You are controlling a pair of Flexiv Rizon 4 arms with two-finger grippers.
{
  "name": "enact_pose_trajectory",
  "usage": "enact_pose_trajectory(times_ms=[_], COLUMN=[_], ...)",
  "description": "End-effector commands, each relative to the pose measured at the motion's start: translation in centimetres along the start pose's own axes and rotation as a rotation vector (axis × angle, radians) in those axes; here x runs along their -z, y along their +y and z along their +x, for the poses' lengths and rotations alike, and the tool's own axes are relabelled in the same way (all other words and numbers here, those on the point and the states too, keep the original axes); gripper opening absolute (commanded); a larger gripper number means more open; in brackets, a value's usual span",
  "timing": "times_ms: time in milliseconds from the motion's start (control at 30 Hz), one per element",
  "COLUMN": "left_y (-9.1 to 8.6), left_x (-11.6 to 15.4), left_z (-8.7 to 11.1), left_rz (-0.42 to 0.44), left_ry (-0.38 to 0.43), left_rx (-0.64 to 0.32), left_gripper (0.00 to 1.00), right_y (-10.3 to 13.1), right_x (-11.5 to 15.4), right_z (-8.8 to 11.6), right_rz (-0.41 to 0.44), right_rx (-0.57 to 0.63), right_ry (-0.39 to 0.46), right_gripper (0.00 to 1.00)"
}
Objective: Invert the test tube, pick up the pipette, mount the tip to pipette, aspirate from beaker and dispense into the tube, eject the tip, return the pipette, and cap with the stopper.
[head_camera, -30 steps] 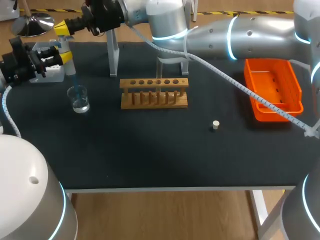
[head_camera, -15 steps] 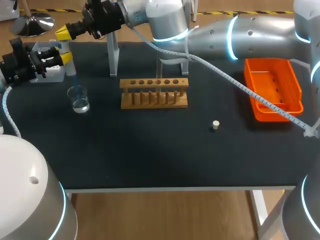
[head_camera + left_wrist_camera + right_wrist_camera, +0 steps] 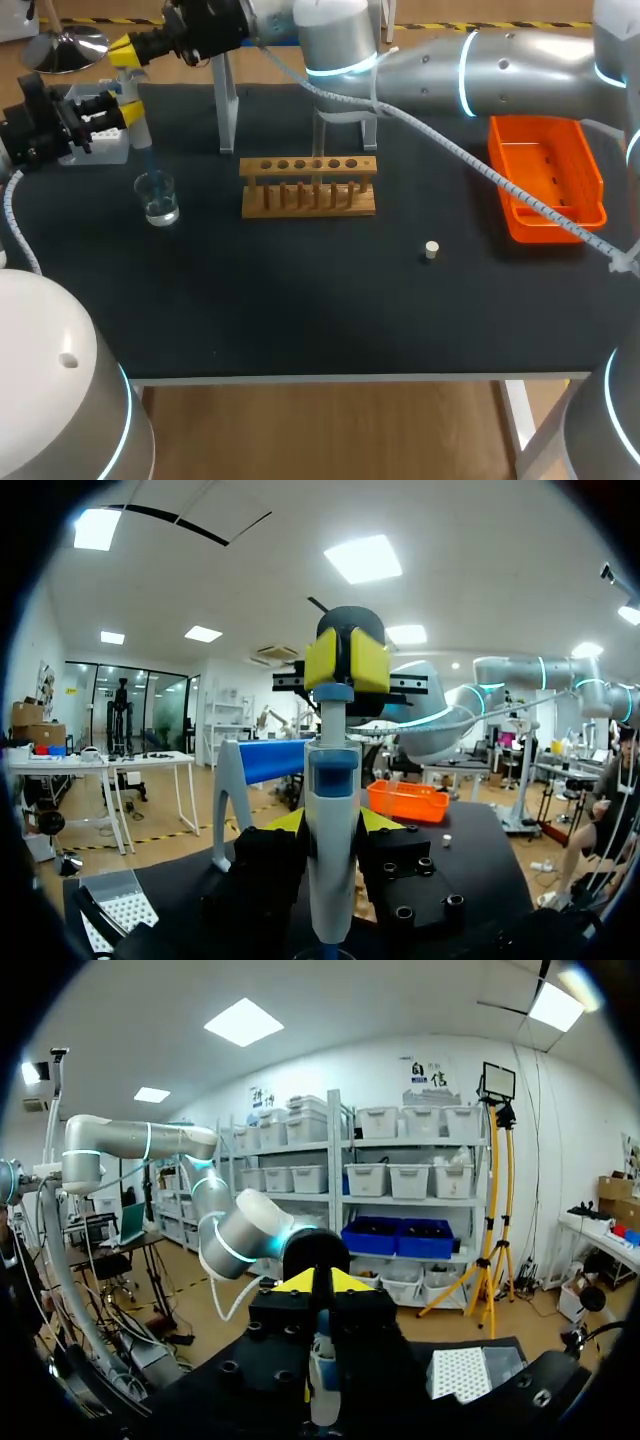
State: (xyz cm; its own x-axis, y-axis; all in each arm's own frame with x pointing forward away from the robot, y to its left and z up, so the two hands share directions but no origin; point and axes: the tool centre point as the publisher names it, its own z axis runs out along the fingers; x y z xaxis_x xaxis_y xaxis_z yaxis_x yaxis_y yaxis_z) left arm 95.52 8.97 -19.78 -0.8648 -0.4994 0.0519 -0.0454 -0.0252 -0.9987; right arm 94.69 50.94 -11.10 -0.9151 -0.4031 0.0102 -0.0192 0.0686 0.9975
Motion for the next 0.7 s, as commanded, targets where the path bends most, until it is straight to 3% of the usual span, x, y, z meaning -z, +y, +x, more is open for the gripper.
enact_pose_trajectory(times_ms=[33, 333, 700], left_y=[-0.1, -0.1, -0.1], left_x=[0.1, 0.1, 0.1], left_z=[0.0, 0.0, 0.0], left_rz=[0.000, 0.000, 0.000], left_ry=[0.003, 0.003, 0.003], left_rx=[0.001, 0.001, 0.001], left_gripper=[0.00, 0.00, 0.00], right_y=[2.5, 5.7, 3.7], right_x=[2.4, 9.0, 18.3], right_z=[1.6, 4.1, 7.6], right_rz=[-0.001, 0.071, 0.178], right_rx=[0.020, 0.058, 0.033], right_ry=[-0.022, -0.115, -0.219], right_gripper=[1.00, 1.00, 1.00])
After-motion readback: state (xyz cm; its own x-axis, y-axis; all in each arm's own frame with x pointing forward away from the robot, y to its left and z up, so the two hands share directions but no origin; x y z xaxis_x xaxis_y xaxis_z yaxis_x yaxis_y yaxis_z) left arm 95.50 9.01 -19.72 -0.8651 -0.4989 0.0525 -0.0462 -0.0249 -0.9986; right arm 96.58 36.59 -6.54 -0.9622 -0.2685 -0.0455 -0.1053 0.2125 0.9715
